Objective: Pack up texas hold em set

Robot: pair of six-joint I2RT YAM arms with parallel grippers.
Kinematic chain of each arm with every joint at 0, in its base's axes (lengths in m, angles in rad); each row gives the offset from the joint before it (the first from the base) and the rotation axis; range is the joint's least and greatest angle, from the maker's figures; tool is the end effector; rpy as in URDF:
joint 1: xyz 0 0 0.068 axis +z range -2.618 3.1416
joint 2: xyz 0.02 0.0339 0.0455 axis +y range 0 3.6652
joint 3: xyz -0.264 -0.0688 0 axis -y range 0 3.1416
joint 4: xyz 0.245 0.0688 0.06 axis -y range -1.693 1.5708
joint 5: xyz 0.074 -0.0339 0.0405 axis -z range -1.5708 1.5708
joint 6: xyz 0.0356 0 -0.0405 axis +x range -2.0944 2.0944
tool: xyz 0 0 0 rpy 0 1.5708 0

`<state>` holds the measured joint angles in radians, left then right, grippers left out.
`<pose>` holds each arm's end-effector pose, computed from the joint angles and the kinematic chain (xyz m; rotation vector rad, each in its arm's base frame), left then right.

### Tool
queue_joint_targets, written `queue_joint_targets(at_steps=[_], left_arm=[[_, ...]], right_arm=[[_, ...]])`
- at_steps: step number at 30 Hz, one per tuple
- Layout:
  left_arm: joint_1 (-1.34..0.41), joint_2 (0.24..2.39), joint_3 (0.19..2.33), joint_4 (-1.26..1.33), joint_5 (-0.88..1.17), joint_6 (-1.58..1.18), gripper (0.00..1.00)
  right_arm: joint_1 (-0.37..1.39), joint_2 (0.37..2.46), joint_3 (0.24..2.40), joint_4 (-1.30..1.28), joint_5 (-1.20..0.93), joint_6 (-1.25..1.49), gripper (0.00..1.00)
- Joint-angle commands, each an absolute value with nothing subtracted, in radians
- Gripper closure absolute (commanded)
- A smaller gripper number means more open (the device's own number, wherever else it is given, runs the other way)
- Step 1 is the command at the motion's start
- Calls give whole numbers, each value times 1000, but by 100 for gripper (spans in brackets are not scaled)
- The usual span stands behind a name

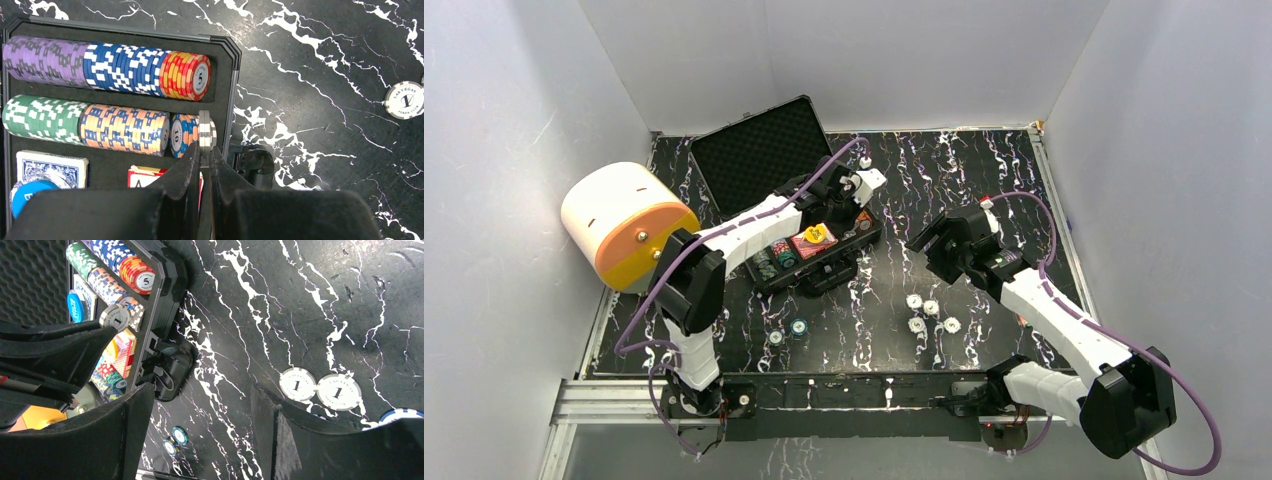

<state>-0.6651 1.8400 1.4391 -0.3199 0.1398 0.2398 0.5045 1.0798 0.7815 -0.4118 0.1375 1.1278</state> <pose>0.3284 -0.2639 0.2555 1.0763 2.0467 -0.3790 0.2039 0.1070 0.2604 0.7983 2.2335 0.6810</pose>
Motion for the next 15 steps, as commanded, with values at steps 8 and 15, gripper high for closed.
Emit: queue_joint_targets(at_steps=[8, 15], left_arm=[[-667, 1812, 1510, -390, 175, 249, 100], [-667, 1764, 1477, -380, 290, 225, 100]], right_arm=[[499, 1073, 796, -394, 121, 1128, 23], [499, 1079, 790, -386, 101, 1133, 24]])
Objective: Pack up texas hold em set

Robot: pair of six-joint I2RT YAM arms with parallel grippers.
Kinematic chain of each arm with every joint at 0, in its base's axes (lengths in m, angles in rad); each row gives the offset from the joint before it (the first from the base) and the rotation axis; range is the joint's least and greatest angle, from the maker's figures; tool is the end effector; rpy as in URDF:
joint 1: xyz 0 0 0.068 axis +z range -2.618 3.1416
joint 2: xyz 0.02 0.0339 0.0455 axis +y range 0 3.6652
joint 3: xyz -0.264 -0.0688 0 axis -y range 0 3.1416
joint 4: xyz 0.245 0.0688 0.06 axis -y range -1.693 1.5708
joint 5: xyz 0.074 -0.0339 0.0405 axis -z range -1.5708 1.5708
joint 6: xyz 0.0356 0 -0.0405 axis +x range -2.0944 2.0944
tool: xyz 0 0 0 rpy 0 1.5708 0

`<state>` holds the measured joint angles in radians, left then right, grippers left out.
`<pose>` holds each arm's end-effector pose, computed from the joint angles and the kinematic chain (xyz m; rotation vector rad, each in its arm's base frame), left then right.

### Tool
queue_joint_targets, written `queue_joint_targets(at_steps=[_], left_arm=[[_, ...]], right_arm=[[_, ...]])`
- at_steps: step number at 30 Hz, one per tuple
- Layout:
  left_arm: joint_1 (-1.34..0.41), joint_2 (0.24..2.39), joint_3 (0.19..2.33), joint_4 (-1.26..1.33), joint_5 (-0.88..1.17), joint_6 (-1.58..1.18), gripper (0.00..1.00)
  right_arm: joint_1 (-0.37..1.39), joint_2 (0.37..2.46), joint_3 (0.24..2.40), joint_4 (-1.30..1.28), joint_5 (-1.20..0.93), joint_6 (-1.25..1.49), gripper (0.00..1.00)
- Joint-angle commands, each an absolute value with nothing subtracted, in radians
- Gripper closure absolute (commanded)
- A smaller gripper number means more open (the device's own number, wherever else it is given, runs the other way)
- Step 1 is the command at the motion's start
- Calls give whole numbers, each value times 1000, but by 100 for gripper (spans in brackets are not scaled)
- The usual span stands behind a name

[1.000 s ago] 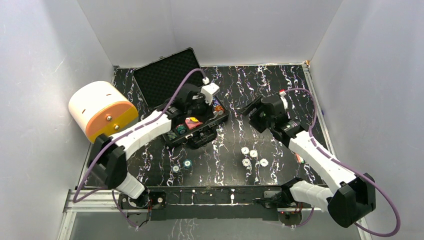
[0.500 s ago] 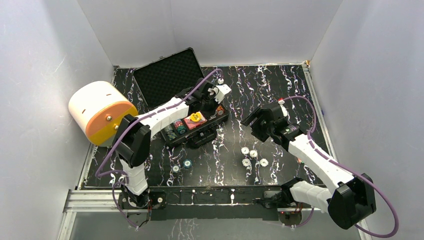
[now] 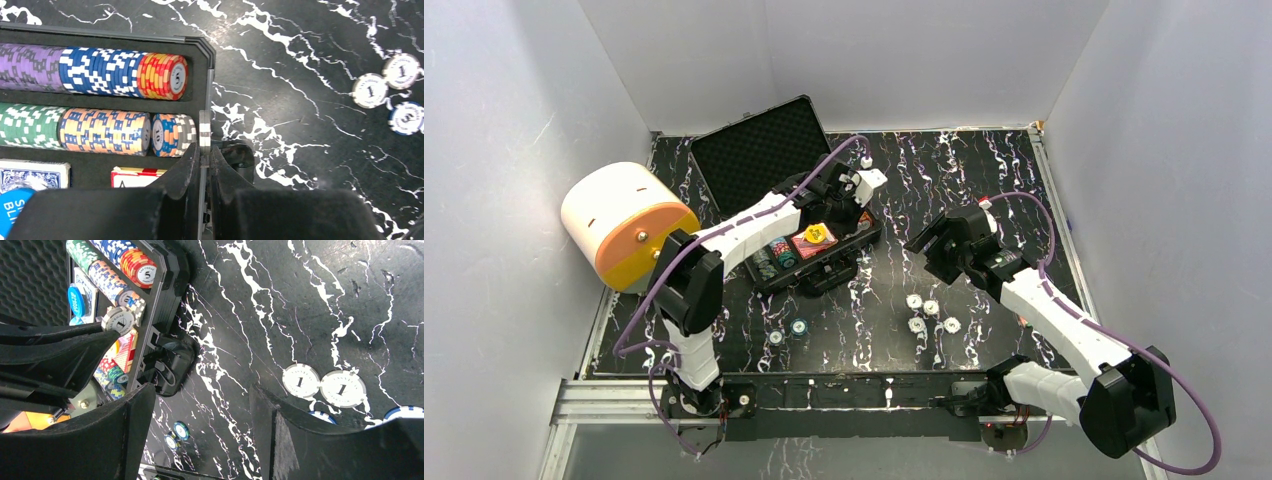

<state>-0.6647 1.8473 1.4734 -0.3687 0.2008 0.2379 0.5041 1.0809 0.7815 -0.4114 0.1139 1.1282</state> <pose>0.3280 -0.2661 0.2602 1.1114 2.0561 -0.4472 0.2037 0.1078 0.2602 0.7905 2.2478 0.7028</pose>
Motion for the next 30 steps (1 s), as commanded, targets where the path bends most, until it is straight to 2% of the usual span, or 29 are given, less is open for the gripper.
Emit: queue_joint_targets(at_steps=[1, 8, 15, 22, 28, 29, 30], left_arm=[[-667, 1766, 1473, -380, 289, 228, 100], [-667, 1839, 1487, -429, 268, 241, 100], [-667, 1882, 1509, -421, 142, 234, 100], [-667, 1870, 1492, -376, 7, 236, 100], [-667, 1850, 1473, -339, -6, 234, 100], [-667, 1854, 1475, -341, -2, 233, 98], [-667, 1858, 1477, -344, 1, 230, 90]], right_arm=[[499, 1080, 789, -386, 99, 1135, 24], [499, 1077, 787, -388, 100, 1137, 24], [498, 1080, 783, -393, 98, 1139, 25], [499, 1078, 781, -392, 102, 1139, 25], [499, 1080, 779, -393, 97, 1141, 25], [499, 1080, 779, -393, 97, 1141, 25], [498, 1080, 779, -392, 98, 1141, 25]])
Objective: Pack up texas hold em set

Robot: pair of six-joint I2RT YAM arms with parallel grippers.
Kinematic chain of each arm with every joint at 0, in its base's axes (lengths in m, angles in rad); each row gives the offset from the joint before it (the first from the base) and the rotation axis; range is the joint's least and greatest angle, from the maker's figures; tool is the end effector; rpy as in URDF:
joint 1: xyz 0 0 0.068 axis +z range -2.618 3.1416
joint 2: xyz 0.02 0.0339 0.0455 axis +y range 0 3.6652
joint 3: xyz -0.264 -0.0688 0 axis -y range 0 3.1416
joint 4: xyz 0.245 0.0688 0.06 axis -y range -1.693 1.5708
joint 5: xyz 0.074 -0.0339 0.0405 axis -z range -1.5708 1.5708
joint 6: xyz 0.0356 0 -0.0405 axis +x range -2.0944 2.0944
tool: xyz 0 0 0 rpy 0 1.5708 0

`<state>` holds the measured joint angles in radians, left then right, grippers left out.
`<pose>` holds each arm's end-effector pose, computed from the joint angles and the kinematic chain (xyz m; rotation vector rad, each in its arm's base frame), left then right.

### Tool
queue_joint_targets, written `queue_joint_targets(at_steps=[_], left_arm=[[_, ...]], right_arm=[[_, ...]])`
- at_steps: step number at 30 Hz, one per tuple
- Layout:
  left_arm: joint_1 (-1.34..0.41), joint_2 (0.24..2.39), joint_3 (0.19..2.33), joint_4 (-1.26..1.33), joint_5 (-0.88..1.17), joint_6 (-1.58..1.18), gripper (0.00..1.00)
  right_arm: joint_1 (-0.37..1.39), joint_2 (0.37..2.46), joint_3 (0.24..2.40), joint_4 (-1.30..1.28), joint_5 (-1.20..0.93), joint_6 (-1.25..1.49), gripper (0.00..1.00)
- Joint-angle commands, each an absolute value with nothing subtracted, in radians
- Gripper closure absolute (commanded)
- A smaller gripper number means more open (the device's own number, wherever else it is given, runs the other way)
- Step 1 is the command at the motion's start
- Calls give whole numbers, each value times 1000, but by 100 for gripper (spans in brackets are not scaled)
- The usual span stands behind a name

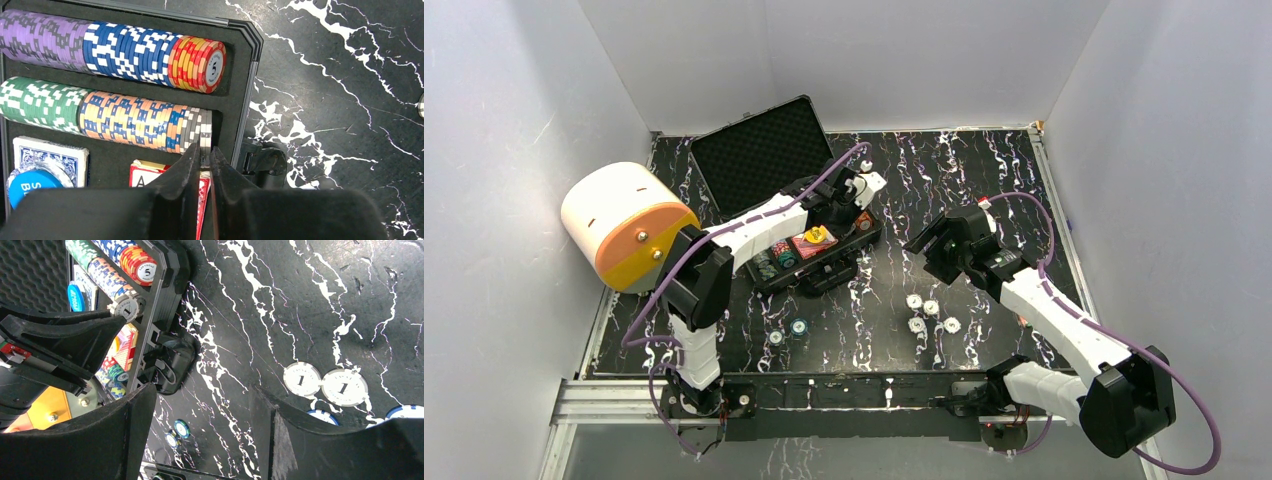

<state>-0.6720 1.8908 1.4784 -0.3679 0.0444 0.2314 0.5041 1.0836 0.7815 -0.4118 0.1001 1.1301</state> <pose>0.3351 -0.2686 0.2438 1.0525 2.1191 -0.2670 0.2039 0.1084 0.2595 0.7883 2.2581 0.7144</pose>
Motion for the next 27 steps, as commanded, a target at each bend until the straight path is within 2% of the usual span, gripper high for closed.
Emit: queue_joint_targets(at_steps=[1, 5, 14, 16, 17, 18, 19, 21, 24, 27], left_arm=[[-667, 1861, 1477, -346, 3, 227, 82], [-667, 1859, 1477, -354, 8, 224, 67], [-666, 1739, 1480, -354, 76, 164, 54], [-666, 1643, 1432, -323, 102, 87, 43], [-666, 1522, 1339, -274, 104, -7, 31], [-666, 1332, 1145, -188, 82, -117, 4], [-666, 1202, 1005, -135, 21, -175, 2], [-662, 1034, 860, -123, -13, -240, 2], [-661, 935, 800, -121, -19, -336, 2], [-662, 909, 776, -117, -30, -388, 2]], right_arm=[[499, 1080, 779, -393, 100, 1141, 25], [499, 1074, 779, -396, 107, 1140, 25], [498, 1103, 804, -420, 122, 1020, 24], [499, 1149, 839, -516, 152, 914, 23], [499, 1190, 862, -623, 182, 833, 23], [516, 1218, 855, -680, 186, 751, 24], [555, 1253, 865, -735, 241, 749, 22], [593, 1325, 875, -754, 294, 771, 24], [611, 1389, 878, -761, 323, 811, 33], [621, 1408, 846, -735, 303, 824, 36]])
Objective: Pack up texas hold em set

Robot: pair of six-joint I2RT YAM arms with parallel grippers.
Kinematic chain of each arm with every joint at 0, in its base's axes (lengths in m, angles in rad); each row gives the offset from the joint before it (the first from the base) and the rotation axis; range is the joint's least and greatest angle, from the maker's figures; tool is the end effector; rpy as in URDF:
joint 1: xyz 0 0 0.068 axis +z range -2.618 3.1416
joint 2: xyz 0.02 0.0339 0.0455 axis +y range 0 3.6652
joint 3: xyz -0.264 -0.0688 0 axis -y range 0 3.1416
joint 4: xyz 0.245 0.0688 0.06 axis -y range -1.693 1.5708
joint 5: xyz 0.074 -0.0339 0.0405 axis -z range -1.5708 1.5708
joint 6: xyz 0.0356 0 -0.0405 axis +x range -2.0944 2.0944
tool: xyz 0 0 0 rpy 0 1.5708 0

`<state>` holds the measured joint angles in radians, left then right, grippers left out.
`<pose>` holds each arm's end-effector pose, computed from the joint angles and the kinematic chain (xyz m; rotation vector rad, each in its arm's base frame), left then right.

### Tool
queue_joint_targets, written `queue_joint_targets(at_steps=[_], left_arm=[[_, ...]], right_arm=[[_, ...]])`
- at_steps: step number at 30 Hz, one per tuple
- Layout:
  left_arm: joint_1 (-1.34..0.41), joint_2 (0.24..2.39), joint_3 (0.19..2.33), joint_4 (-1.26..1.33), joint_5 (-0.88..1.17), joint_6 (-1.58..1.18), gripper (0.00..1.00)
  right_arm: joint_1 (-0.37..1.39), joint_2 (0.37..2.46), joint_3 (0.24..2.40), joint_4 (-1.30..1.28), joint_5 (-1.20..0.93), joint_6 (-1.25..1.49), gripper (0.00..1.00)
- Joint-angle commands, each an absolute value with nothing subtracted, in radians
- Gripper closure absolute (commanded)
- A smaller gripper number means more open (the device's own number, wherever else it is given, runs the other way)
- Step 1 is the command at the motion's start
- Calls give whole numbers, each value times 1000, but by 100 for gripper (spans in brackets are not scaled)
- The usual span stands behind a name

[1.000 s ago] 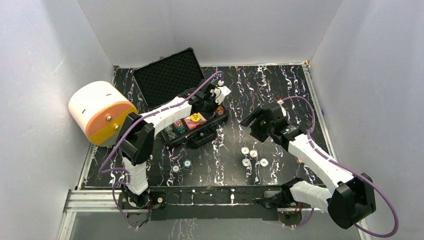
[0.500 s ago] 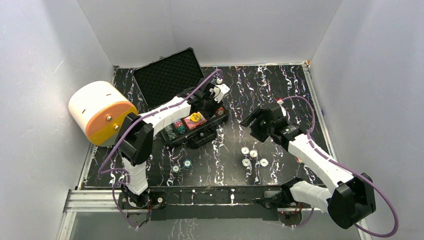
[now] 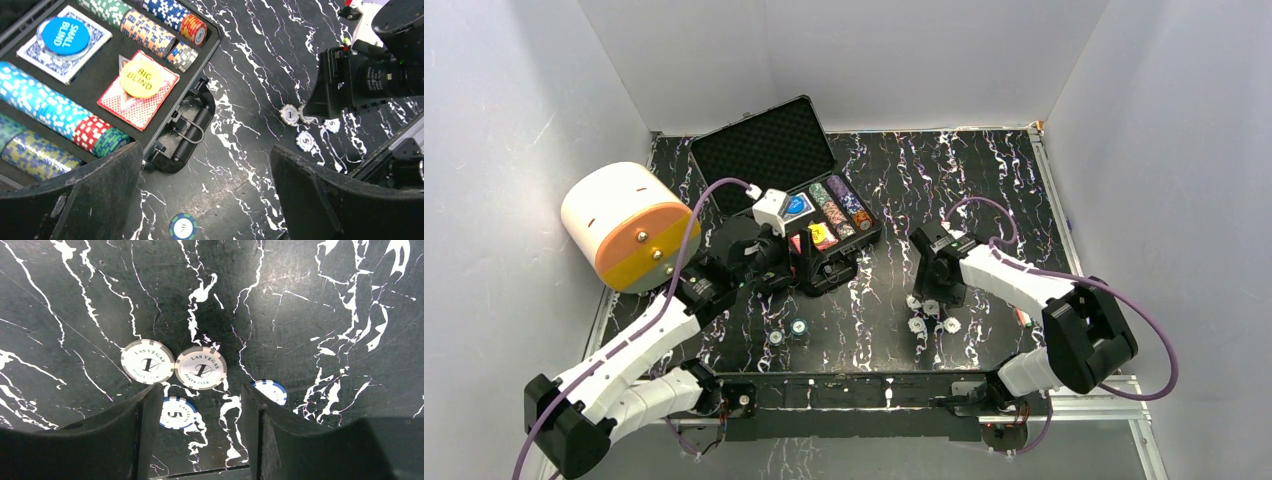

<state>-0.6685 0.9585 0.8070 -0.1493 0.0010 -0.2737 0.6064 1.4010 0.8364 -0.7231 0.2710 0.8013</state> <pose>0.1759 -0.1390 0.3194 0.3779 1.8858 -0.6440 0.2065 0.1316 0.1893 0.3210 2.7340 -0.0322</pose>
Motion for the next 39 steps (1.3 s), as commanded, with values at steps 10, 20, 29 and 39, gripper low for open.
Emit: queue_joint_targets(at_steps=[10, 20, 29, 39], left_arm=[[-662, 935, 777, -124, -69, -437, 3], [-661, 952, 778, -121, -67, -446, 3], [-662, 956, 785, -132, -74, -446, 3], [-661, 960, 788, -129, -77, -452, 3]], right_arm=[[625, 1423, 778, -679, 251, 806, 43], [625, 1461, 735, -560, 264, 769, 38], [625, 1494, 692, -534, 334, 797, 51], [632, 1388, 752, -585, 355, 785, 60]])
